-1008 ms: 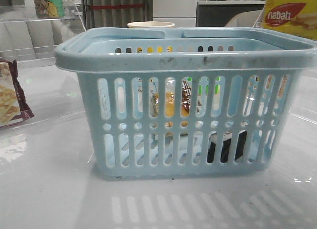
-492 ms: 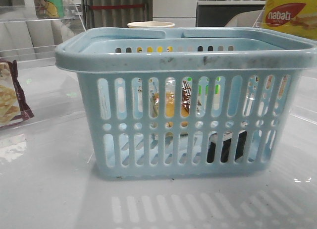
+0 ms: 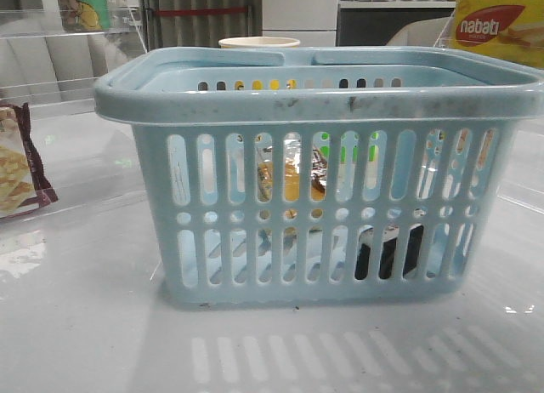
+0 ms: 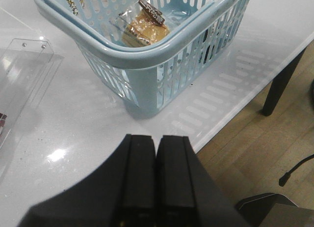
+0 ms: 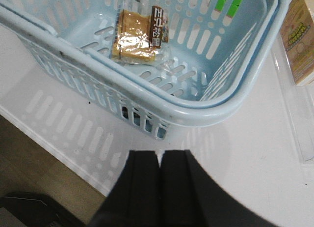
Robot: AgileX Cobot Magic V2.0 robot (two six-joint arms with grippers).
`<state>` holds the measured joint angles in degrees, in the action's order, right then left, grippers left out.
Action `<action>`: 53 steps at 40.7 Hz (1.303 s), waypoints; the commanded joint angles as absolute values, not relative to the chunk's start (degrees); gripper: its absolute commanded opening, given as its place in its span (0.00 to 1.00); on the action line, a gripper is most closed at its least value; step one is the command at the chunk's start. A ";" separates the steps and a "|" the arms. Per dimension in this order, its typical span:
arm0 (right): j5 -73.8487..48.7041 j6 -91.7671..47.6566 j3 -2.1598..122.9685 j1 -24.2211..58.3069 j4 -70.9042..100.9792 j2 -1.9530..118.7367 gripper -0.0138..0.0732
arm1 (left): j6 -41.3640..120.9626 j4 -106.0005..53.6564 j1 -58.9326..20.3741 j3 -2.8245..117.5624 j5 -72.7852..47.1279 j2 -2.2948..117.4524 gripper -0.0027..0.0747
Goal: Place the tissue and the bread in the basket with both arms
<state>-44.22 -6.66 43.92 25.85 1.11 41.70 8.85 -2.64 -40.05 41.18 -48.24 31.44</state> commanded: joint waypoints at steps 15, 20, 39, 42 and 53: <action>-40.57 -6.95 45.48 25.84 1.58 41.42 0.22 | 8.15 -2.37 -19.02 26.93 -25.02 12.84 0.15; -40.57 -6.95 45.48 25.84 1.58 41.42 0.22 | 8.15 -2.09 -12.04 18.63 -18.70 7.09 0.15; -40.58 -6.95 45.48 25.84 1.58 41.42 0.22 | 8.15 -2.09 -5.94 -0.32 2.67 -1.48 0.15; -40.58 -6.95 45.48 25.84 1.58 41.42 0.22 | 8.15 -2.09 -5.94 -0.32 3.30 -1.48 0.15; -40.58 -6.95 45.48 25.84 1.58 41.42 0.22 | 8.15 -2.09 -5.94 -0.32 3.30 -1.38 0.15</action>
<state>-44.22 -6.66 43.92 25.85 1.33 41.70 8.85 -1.92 -6.00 -0.43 -2.14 -0.36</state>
